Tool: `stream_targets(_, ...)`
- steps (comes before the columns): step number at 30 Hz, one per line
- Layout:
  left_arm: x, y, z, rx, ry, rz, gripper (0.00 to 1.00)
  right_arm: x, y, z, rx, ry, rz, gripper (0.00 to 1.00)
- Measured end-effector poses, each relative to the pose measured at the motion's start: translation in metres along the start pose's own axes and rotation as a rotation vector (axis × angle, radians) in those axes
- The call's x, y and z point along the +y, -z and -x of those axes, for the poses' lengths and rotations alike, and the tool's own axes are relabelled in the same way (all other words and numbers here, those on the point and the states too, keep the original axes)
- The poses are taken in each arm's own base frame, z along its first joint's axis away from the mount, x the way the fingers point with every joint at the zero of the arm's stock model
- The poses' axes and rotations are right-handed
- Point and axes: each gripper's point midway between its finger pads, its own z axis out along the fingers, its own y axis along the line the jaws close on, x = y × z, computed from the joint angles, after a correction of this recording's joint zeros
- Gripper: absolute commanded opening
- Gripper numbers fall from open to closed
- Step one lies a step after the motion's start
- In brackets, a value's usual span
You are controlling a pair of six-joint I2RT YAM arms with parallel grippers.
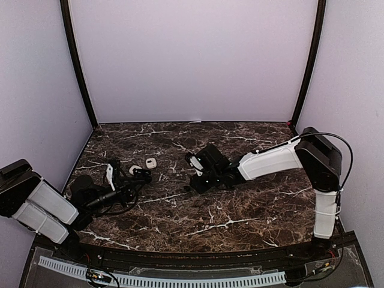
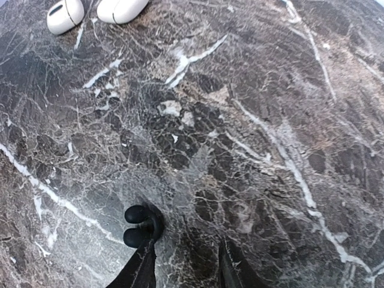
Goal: Insert the wireless bluetooth earbuds into the charging case
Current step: Adjust the right earbud at the center of the board, then pick up the right earbud from the center of the board.
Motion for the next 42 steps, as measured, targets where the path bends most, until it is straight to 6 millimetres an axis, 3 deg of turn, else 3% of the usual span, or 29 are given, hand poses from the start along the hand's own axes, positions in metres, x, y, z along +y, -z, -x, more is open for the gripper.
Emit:
stream_targets(9,-0.001,0.000,0.000,0.001,0.000,-0.003,0.14,0.005,-0.013,-0.015,0.057,0.004,0.029,0.32)
stream_targets(33,-0.003,-0.001,0.001,0.000,-0.002,-0.018,0.13,0.001,-0.015,-0.004,0.021,-0.054,0.007,0.25)
stream_targets(42,-0.004,-0.002,0.003,-0.004,-0.004,-0.023,0.13,0.011,-0.018,0.006,-0.006,-0.132,0.124,0.24)
